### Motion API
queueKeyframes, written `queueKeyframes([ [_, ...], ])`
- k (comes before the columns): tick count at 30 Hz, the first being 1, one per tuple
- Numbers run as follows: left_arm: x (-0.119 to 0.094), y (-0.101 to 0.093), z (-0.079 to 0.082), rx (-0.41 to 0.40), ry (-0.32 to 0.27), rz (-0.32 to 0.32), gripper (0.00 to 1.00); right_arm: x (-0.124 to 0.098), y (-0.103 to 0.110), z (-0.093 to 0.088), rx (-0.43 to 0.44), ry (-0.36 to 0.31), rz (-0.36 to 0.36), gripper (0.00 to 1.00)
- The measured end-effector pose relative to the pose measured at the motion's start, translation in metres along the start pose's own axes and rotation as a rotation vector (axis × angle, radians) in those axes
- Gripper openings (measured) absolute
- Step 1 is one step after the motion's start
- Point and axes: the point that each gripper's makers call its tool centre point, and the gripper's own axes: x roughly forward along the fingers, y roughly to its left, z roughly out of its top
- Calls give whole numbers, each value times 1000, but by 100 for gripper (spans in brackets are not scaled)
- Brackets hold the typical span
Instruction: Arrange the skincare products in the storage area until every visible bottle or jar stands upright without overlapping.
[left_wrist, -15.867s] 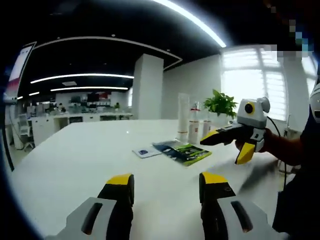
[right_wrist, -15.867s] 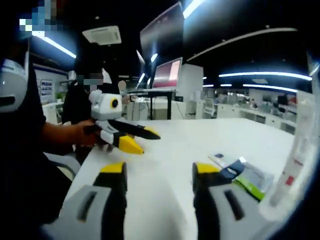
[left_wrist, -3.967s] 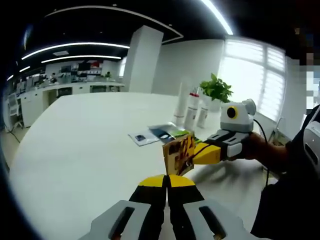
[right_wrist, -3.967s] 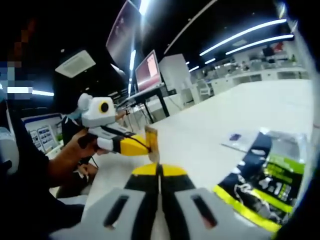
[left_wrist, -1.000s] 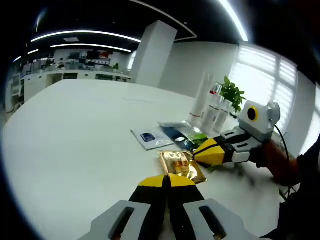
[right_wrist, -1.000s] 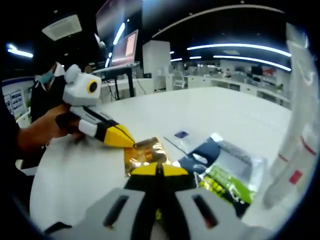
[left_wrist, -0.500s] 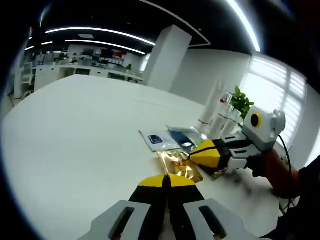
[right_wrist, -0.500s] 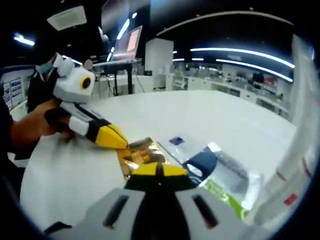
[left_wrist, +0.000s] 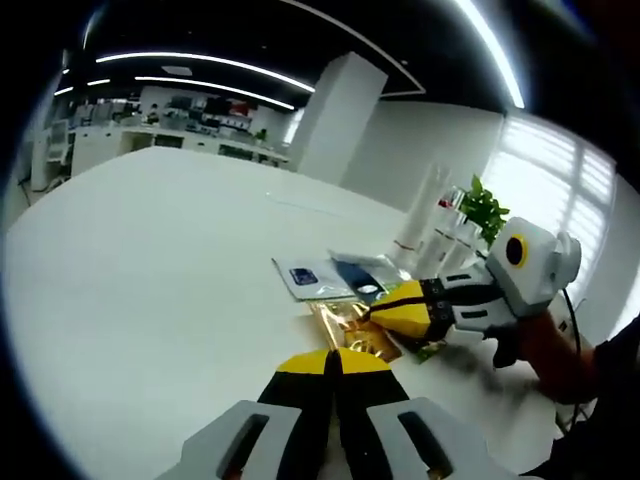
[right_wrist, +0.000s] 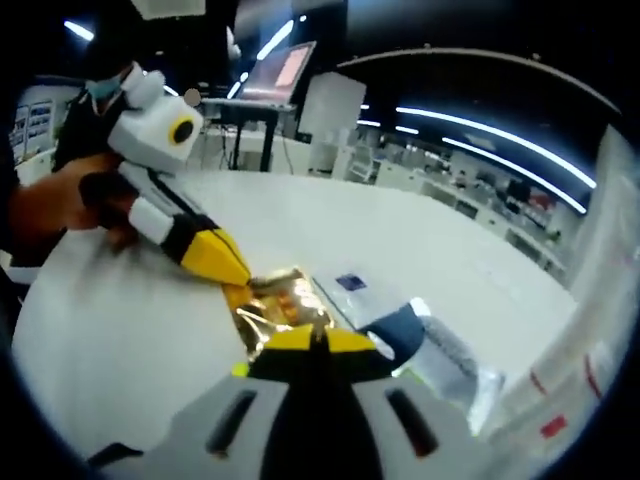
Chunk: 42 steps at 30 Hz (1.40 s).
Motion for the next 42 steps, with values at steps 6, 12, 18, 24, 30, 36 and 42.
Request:
queueKeyframes([
  [6,0,-1,-1,14,1,-6,0,1,0,1,-110,15,-29,1],
  [12,-1,-1,-1,36,-2,-7,0,0,4,3,-235,35,-61,1],
  [18,-3,0,-1,80,-21,4,1,-1,4,3,-269,46,-75,0],
  [24,-7,0,10,119,-92,-5,3,-1,2,3,-281,57,-87,0],
  [30,3,-11,5,240,-57,-32,3,-2,0,2,-281,59,-96,0],
  [36,14,-6,1,304,-6,-4,1,-1,-1,2,-282,58,-100,0],
  [42,16,-3,3,306,-9,3,1,-3,1,2,-284,57,-97,0],
])
